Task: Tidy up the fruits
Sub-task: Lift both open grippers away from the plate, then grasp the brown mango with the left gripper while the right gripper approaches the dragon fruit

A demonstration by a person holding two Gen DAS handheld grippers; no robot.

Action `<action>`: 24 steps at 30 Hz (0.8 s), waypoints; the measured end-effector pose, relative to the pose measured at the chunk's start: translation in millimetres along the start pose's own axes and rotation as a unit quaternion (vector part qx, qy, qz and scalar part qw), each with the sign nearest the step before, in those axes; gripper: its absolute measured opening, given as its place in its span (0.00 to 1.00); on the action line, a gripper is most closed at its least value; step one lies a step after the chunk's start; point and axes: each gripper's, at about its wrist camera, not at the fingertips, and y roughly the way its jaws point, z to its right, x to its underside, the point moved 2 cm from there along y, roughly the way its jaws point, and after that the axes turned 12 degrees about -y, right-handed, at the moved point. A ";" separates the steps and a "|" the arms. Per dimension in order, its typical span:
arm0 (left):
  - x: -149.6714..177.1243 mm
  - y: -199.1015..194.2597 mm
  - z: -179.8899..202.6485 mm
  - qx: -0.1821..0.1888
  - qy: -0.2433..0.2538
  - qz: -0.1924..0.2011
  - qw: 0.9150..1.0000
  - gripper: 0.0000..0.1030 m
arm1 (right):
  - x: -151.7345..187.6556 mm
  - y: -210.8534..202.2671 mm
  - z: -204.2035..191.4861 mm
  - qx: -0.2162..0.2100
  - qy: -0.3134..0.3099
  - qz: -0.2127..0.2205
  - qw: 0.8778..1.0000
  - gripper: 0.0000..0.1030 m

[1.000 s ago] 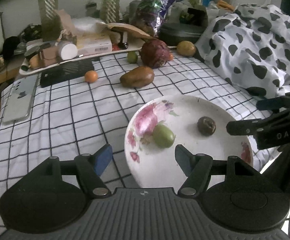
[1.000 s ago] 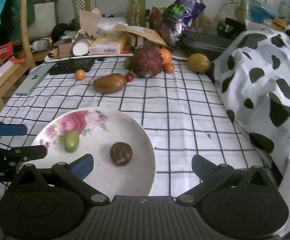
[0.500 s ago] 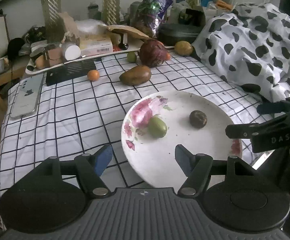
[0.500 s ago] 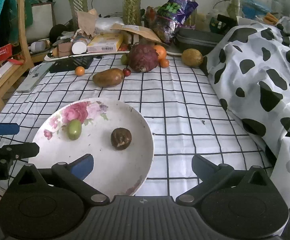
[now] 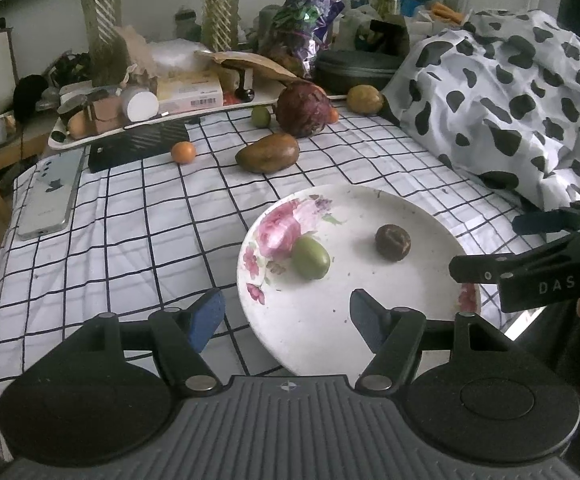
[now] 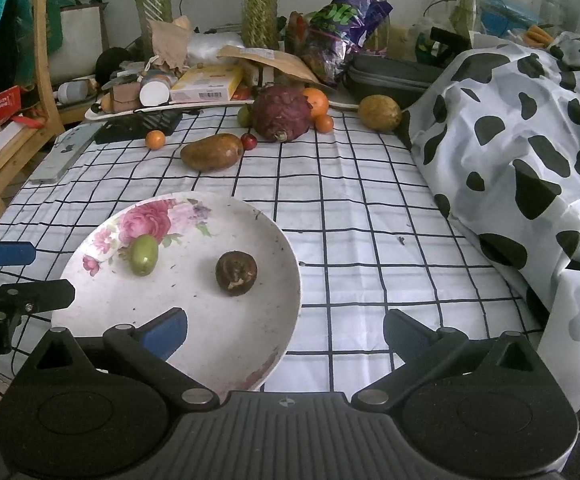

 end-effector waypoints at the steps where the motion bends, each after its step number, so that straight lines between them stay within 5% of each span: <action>1: -0.1 1.1 -0.9 0.002 -0.002 0.000 1.000 0.66 | -0.5 1.0 0.6 0.000 0.000 -0.001 1.000 1.00; 24: -31.1 41.9 -28.3 0.015 -0.032 0.009 0.999 0.66 | -26.7 32.1 13.3 0.019 -0.026 0.009 0.999 1.00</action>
